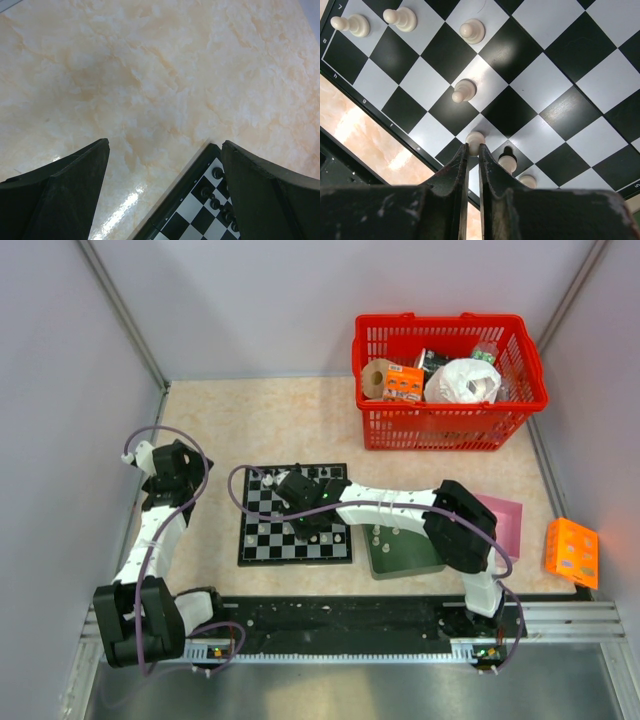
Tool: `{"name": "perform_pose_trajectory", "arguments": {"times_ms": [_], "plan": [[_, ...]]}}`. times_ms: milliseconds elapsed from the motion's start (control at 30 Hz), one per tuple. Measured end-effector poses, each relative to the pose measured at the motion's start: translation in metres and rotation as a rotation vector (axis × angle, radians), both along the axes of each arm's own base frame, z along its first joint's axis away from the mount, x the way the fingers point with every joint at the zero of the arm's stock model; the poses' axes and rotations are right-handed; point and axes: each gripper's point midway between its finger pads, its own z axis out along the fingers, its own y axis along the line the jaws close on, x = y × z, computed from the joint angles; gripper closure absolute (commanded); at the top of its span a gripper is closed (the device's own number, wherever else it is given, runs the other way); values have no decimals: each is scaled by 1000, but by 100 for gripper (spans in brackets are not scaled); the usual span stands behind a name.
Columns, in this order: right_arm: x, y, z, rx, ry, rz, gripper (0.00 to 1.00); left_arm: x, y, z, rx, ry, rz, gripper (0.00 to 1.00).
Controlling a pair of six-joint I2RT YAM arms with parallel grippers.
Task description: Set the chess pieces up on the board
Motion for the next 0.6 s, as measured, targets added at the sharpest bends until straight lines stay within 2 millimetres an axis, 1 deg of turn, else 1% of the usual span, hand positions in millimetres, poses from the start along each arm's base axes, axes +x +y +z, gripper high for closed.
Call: {"name": "perform_pose_trajectory", "arguments": {"times_ms": [67,200,233,367,433,600], "plan": [[0,0,-1,-3,-2,-1,84,0,0,0,0,0,0,1],[0,-1,-3,-10,-1,-3,70,0,0,0,0,0,0,1],[0,-1,-4,-12,0,-3,68,0,0,0,0,0,0,2],[2,0,0,-10,-7,-2,68,0,0,0,0,0,0,2],[4,3,5,0,-12,-2,67,0,0,0,0,1,0,2],[14,22,32,65,-53,3,67,0,0,0,0,1,0,2]]}}
